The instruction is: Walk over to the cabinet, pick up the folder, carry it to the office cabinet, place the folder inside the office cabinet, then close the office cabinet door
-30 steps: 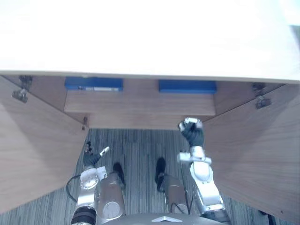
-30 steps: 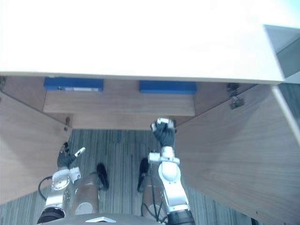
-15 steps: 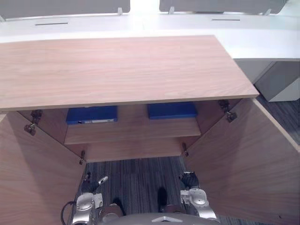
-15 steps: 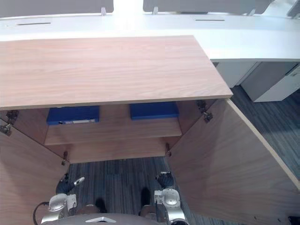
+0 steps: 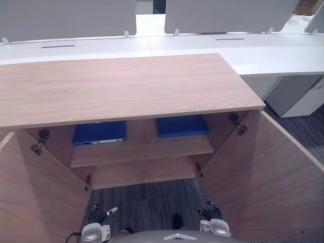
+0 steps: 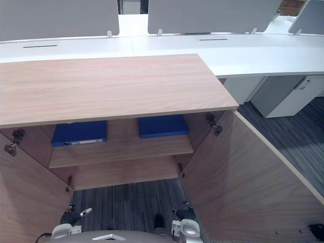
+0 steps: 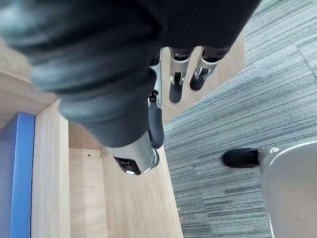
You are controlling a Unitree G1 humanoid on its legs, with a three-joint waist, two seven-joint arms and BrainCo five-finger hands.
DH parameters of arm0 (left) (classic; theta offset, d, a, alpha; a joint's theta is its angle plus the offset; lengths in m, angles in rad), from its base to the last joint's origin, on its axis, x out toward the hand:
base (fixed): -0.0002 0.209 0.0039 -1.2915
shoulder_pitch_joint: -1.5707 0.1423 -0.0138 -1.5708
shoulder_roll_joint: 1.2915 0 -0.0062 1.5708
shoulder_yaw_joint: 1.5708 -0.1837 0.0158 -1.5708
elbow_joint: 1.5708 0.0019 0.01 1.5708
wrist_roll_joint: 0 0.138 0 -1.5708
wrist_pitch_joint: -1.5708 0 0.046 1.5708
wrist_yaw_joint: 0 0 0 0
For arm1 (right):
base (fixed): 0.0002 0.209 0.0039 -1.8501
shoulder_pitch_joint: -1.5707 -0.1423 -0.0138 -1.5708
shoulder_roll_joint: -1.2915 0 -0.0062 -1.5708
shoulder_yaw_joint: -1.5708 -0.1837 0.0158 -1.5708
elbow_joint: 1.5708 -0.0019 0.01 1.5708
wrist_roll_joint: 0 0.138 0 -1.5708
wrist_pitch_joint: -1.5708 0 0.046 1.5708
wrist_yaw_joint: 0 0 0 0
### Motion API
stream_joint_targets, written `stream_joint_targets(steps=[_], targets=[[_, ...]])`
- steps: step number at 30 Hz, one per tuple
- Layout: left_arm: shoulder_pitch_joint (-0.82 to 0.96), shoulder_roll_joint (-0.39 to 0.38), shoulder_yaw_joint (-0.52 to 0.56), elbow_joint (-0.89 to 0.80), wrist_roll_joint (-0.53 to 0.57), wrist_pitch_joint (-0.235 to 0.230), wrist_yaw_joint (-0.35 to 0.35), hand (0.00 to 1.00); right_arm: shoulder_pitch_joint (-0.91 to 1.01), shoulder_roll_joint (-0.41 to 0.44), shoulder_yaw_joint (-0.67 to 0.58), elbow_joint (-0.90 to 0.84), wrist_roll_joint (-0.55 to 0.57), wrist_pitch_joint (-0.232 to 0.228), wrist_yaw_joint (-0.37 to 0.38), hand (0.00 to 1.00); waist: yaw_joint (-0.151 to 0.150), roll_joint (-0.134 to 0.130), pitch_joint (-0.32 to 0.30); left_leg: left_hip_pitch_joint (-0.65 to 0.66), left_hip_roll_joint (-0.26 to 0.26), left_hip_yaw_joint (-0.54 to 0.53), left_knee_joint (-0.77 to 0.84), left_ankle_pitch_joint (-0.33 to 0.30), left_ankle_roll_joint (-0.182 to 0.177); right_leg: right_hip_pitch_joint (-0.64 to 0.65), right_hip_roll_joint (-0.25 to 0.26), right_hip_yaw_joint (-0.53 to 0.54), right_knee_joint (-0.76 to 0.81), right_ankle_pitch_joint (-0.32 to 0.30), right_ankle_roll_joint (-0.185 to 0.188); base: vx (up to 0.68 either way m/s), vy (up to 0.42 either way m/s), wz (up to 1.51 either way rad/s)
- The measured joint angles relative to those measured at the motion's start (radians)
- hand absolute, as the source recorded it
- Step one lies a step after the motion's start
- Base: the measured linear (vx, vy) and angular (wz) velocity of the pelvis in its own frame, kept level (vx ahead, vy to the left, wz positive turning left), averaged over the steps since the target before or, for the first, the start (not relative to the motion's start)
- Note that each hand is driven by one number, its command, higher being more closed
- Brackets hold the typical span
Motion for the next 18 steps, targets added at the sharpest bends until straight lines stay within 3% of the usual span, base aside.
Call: stream_joint_targets(steps=[5, 14, 18], targets=[[-0.001, 0.003, 0.0, 0.018, 0.0, 0.006, 0.0, 0.0, 0.004, 0.005, -0.075, -0.036, 0.043, 0.0, -0.006, 0.0, -0.011, 0.001, -0.002, 0.045, -0.004, 0.067, -0.02, -0.009, 0.002, -0.005, 0.008, 0.068, 0.005, 0.004, 0.005, 0.0, 0.013, -0.4], [-0.001, -0.003, -0.013, 0.012, 0.018, 0.011, 0.001, 0.0, 0.142, 0.014, -0.263, -0.41, 0.144, -0.026, -0.064, 0.0, -0.078, 0.008, -0.031, 0.103, 0.015, 0.241, -0.025, -0.069, -0.019, -0.042, 0.057, 0.211, 0.027, -0.01, -0.016, 0.0, -0.007, -0.56], [0.006, -0.028, -0.013, -0.029, 0.027, 0.012, 0.003, 0.0, 0.158, 0.021, -0.351, -0.538, 0.177, -0.044, -0.108, 0.0, -0.101, 0.024, -0.032, 0.12, 0.032, 0.305, -0.009, -0.084, -0.021, -0.057, 0.085, 0.259, 0.039, -0.007, -0.012, 0.05, -0.024, -0.47]])
